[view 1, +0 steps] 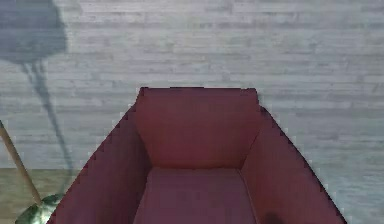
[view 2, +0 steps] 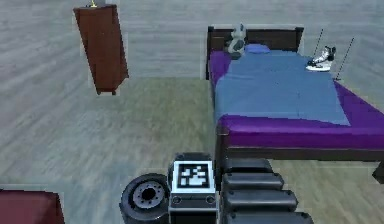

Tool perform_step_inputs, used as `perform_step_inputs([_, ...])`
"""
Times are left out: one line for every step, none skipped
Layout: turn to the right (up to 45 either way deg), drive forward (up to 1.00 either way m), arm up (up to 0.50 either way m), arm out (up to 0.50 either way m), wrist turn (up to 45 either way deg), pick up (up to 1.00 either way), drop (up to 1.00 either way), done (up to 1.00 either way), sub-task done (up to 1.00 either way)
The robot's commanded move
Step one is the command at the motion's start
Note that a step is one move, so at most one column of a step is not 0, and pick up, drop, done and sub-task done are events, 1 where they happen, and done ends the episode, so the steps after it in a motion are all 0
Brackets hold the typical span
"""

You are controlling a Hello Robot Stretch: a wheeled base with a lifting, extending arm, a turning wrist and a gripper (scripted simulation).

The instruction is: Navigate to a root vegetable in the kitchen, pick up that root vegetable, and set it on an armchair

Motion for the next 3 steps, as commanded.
perform_step_inputs([45.0, 0.0, 0.0, 0.0, 0.0, 0.0, 0.0, 0.0, 0.0])
perform_step_inputs([45.0, 0.0, 0.0, 0.0, 0.0, 0.0, 0.0, 0.0, 0.0])
perform_step_inputs([12.0, 0.0, 0.0, 0.0, 0.0, 0.0, 0.0, 0.0, 0.0])
